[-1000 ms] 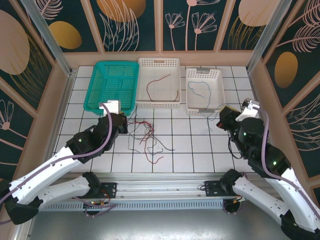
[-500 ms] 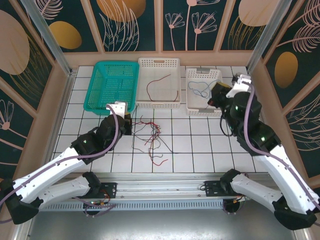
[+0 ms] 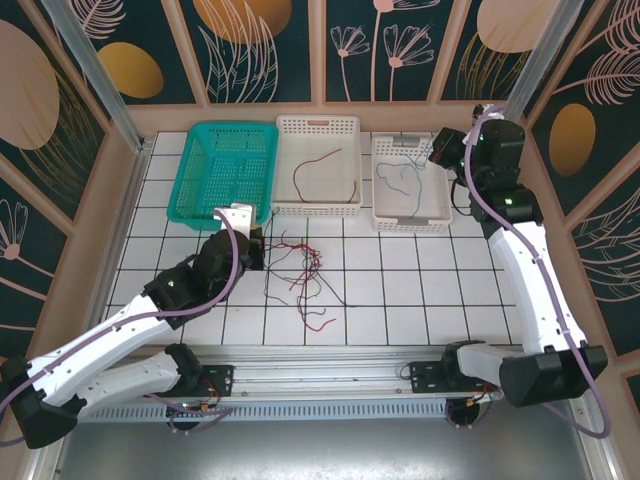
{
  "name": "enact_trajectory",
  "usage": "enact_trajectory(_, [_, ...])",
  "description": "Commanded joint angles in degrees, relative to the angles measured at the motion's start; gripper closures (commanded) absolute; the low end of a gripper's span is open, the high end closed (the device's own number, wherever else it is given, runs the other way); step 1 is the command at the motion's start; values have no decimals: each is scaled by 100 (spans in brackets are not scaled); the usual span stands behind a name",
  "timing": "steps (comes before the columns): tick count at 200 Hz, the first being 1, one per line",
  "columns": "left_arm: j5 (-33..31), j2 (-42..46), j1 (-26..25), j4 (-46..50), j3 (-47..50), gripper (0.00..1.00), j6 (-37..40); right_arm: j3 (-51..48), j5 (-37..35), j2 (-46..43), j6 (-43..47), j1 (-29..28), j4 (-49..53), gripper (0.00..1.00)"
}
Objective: Untangle the cables
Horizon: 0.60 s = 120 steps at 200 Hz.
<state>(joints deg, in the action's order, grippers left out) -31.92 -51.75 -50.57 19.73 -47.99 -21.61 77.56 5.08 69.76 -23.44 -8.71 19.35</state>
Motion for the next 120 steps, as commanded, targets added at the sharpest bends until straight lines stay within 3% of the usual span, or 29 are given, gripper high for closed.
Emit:
enact_trajectory(1, [54, 60, 21, -144, 51, 100, 86, 169, 267, 157, -120, 30, -342, 100])
enact_trajectory(120, [262, 51, 20, -214, 86, 100, 70, -567, -500, 1989, -66, -144, -816, 100])
